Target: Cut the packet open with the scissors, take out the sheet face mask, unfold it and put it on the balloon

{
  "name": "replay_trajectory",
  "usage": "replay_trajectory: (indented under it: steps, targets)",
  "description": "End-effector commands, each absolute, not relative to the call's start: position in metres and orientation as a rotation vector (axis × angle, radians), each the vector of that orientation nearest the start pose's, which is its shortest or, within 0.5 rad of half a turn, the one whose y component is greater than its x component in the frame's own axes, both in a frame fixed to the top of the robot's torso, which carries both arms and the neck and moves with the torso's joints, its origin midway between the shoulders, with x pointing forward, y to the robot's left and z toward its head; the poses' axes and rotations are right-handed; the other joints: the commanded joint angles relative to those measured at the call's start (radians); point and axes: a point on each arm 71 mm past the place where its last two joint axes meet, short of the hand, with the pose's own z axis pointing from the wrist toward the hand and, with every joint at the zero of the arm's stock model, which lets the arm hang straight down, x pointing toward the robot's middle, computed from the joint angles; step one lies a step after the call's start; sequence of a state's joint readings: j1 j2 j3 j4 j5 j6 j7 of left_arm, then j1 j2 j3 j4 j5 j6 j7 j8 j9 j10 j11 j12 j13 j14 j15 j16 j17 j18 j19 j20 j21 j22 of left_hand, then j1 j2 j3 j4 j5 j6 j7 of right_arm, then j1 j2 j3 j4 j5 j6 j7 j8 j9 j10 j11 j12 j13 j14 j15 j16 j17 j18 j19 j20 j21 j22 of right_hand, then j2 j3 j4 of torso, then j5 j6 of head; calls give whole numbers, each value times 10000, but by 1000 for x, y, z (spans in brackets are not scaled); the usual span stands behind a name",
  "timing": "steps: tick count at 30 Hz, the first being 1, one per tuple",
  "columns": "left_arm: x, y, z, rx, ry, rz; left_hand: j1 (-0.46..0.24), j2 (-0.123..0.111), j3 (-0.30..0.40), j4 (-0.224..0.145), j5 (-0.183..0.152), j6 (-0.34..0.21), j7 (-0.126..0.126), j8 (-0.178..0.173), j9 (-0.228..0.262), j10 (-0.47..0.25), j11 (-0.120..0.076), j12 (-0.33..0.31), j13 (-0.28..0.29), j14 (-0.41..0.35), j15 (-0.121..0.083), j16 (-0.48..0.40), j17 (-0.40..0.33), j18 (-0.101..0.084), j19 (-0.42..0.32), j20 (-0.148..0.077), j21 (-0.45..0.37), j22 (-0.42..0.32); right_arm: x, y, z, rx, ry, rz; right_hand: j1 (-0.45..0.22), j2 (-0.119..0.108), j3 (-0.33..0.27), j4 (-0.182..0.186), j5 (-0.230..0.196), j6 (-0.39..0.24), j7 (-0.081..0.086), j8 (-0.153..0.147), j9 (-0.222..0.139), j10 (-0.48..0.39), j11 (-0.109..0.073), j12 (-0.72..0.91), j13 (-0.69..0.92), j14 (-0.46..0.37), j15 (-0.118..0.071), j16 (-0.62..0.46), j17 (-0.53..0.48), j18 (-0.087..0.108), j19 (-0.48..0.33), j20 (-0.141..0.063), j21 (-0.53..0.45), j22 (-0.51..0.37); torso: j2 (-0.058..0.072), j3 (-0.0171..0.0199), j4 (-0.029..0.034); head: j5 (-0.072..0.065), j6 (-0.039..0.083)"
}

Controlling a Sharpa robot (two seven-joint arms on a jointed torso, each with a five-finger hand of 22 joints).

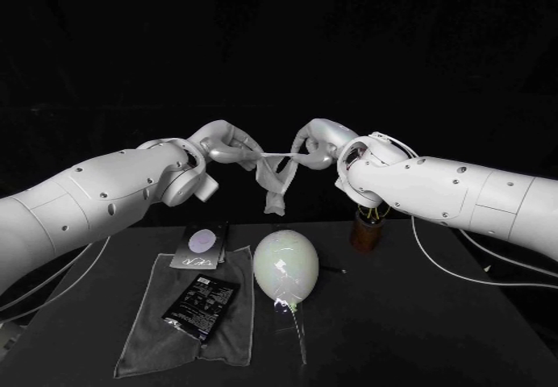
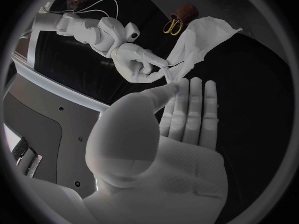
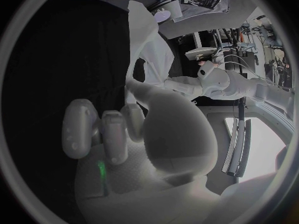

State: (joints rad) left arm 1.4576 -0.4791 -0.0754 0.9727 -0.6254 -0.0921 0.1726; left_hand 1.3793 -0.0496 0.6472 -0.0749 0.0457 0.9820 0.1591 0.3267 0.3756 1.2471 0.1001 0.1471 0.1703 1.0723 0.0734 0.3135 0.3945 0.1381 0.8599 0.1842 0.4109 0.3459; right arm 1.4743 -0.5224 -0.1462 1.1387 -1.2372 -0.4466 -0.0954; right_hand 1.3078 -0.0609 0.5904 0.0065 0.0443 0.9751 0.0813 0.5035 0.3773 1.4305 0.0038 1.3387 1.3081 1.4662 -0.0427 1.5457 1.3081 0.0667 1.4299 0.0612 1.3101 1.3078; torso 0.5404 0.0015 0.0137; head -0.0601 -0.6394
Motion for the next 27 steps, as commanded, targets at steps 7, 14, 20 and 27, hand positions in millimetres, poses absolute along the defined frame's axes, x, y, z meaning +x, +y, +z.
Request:
replay_trajectory:
  steps: [7, 14, 20, 27]
  targets:
    - [604, 161, -76, -3850, 17560, -12417, -122, 144, 155, 51, 24, -272, 55, 98, 3211, -64, 15, -113, 28, 543, -89, -361, 29, 64, -331, -206, 1155, 993, 586, -152, -74, -439, 13445, 6093, -13, 27, 39, 4, 42, 83, -12, 98, 308, 57, 16, -3, 309, 866, -75, 26, 2177, -95, 42, -29, 17, 1867, 5, 10, 8, 17, -23]
    - [603, 161, -75, -5175, 17654, -13448, -282, 171, 548, 271, 27, -623, 152, 278, 3759, -219, 127, -387, -113, 469, 33, -830, -89, 40, -793, -54, 1005, 981, 578, -146, -74, -153, 13485, 6653, -16, 27, 44, 3, 42, 82, -11, 100, 308, 50, 17, -19, 296, 856, -74, 14, 2154, -78, 2, -29, -58, 1845, -24, 4, 2, 54, -12]
    - [602, 161, -77, -5797, 17445, -13782, -329, 108, 696, 393, 27, -788, 148, 389, 4057, -234, 148, -523, -209, 449, 74, -1081, -161, 193, -644, 34, 865, 838, 575, -149, -71, 1334, 13133, 7188, -19, 31, 49, 6, 42, 80, -9, 101, 307, 41, 18, -35, 281, 852, -74, 8, 2142, -81, 7, -29, -48, 1848, -26, -1, 8, 66, 46]
    - [600, 162, -85, -6289, 17125, -13815, -368, 34, 881, 607, 32, -989, 154, 514, 4422, -312, 200, -656, -347, 217, 194, -1523, -333, 408, -439, 262, 338, 368, 571, -149, -69, 2471, 12934, 7643, -17, 39, 58, 5, 43, 79, -10, 103, 307, 49, 17, -23, 295, 860, -75, 18, 2163, -80, 4, -28, -52, 1847, 1, -11, 11, 48, 56]
